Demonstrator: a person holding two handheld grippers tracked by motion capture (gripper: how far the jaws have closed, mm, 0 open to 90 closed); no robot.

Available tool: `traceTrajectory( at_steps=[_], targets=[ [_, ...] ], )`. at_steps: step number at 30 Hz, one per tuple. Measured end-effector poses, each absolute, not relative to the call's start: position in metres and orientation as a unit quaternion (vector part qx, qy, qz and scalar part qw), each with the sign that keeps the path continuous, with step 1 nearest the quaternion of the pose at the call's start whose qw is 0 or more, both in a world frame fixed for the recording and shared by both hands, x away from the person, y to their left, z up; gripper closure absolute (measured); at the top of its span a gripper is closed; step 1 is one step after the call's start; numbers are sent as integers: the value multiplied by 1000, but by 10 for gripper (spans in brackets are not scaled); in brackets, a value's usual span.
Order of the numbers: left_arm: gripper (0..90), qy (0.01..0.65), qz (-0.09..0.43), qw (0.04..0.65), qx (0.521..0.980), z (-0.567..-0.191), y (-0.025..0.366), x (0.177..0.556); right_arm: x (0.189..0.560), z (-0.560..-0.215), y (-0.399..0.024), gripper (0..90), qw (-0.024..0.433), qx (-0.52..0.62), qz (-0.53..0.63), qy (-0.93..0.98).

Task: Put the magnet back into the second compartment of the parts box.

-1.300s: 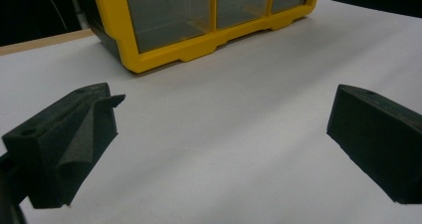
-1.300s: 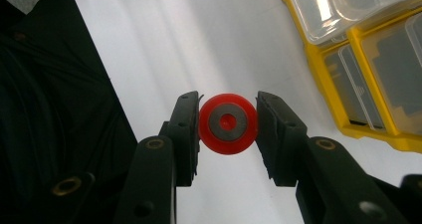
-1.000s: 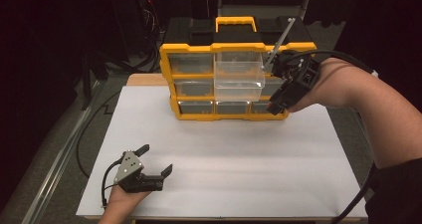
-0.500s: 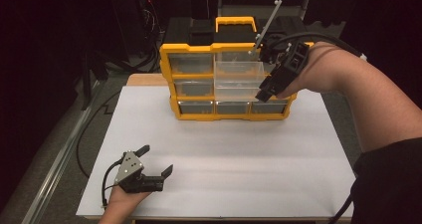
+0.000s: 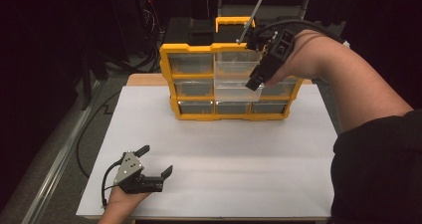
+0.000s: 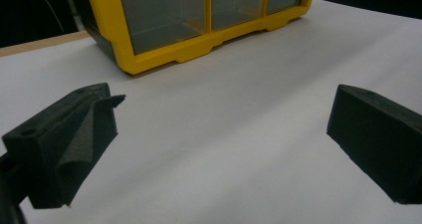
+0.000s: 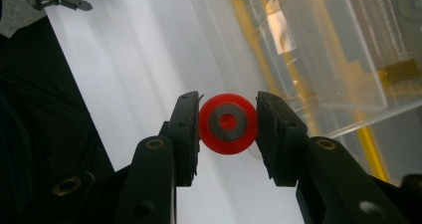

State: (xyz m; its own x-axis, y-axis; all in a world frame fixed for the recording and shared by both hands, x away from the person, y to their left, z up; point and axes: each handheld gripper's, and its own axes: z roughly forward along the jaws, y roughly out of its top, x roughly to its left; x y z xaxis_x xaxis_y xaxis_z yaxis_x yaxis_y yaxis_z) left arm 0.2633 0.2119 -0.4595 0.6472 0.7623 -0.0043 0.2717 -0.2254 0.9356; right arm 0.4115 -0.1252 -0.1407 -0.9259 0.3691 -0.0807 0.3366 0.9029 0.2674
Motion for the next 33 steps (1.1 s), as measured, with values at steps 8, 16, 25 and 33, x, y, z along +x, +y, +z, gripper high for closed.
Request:
traceTrajectory(
  at_steps=[8, 16, 25, 33],
  targets=[
    [5, 347, 235, 522, 742, -459, 213, 263, 424, -138, -112, 647, 70, 180, 119, 974],
    [5, 349, 233, 524, 741, -459, 213, 263, 437, -137, -104, 646, 78, 190, 113, 972],
    [6, 346, 231, 521, 745, -460, 212, 264, 450, -139, -105, 646, 88, 203, 107, 969],
    [6, 345, 231, 521, 746, -460, 211, 263, 455, -144, -100, 645, 94, 202, 101, 970]
  ],
)
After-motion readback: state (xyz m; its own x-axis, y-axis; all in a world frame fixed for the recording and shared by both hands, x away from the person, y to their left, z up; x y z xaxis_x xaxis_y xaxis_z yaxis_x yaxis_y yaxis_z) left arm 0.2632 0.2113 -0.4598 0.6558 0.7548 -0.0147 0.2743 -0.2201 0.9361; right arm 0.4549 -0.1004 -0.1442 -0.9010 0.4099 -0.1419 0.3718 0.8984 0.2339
